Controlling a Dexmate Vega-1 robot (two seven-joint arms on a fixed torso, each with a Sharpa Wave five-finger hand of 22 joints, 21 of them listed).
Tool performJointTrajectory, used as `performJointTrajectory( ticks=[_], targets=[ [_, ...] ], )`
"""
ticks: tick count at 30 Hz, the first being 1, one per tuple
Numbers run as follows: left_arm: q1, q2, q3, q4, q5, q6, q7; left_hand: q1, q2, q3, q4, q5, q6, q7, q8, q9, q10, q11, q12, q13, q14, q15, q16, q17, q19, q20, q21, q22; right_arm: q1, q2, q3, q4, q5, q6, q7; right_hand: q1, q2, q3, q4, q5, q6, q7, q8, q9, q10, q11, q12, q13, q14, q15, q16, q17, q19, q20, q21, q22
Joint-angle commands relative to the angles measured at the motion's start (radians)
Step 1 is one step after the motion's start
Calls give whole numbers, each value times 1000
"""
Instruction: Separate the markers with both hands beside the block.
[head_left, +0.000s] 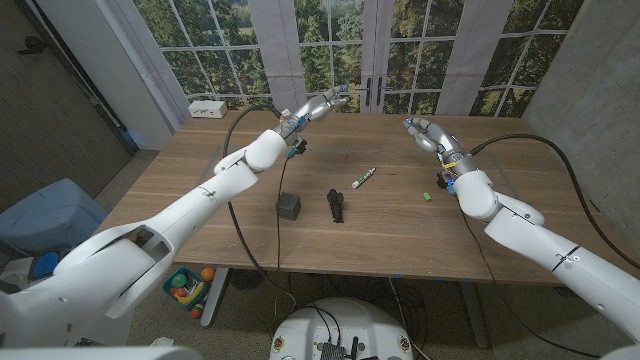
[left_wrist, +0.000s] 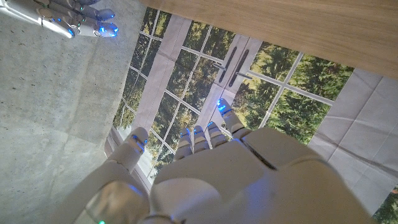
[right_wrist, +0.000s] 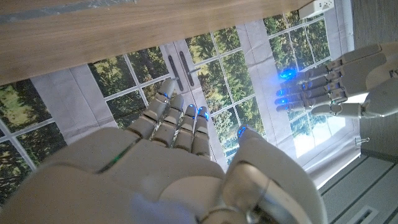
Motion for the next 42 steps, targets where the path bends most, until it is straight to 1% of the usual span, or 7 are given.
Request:
performJointTrajectory(
  ticks=[1,6,15,24,30,38,42],
  targets=[
    [5,-26,-33,63,-175,-46,-104,-14,46,-17,9,-1,-12,-7,-3,0,-11,-1,3,0,-15,2,5,2,-19,-9,-15,1,-10,79,54,137,146,236,30,-18,-5,10,8,8,-7,3,-1,-1,-7,0,0,-5,-7,-61,-1,-3,13,-78,-8,0],
    [-1,-41,-43,106,-255,-71,-172,9,86,-10,9,7,-13,-12,-3,-2,-11,-5,7,-2,-39,-7,1,-8,-90,10,-75,0,-11,95,65,140,181,238,46,-26,-11,12,11,8,-11,7,-1,-2,-9,3,1,-10,-7,-53,-1,-9,16,-76,-13,-1],
    [3,-76,-71,182,-366,-129,-236,-1,63,-28,14,3,-14,-26,-4,-2,-17,-20,6,-2,-45,-19,4,-5,-86,1,-91,0,-2,144,80,195,303,326,119,-40,-18,14,15,7,-11,14,2,-3,-8,14,4,-19,-7,-45,0,-19,21,-68,-22,-1],
    [16,-90,-114,243,-490,-160,-323,-1,64,-30,15,5,-15,-30,-4,-3,-20,-20,5,-2,-52,-21,2,-6,-82,-2,-98,0,-1,216,94,253,400,413,143,-51,-23,16,16,7,-13,16,2,-4,-17,20,3,-27,-13,-41,-3,-29,21,-64,-32,-2],
    [15,-94,-137,295,-560,-169,-395,2,68,-29,14,8,-9,-34,-2,-3,-19,-24,7,-2,-58,-29,1,-7,-77,-9,-106,0,0,252,101,288,486,453,192,-61,-26,23,13,7,-23,33,1,-5,-25,31,2,-39,-23,-28,-7,-45,26,-53,-44,-2],
    [43,-103,-191,341,-635,-204,-410,11,70,-26,4,11,6,-38,1,-3,-10,-32,10,-3,-47,-36,4,-12,-57,-10,-113,0,-12,300,118,304,524,515,181,-68,-30,26,10,7,-14,36,6,-6,-18,34,7,-48,-15,-27,-5,-57,35,-48,-52,-2],
    [55,-99,-214,349,-659,-208,-406,13,71,-25,1,11,9,-39,2,-3,-6,-32,11,-3,-44,-37,4,-12,-52,-12,-116,0,-24,302,128,289,513,517,156,-71,-31,28,9,6,-6,36,9,-6,-13,34,9,-52,-12,-29,-4,-63,37,-48,-56,-2]
  ],
)
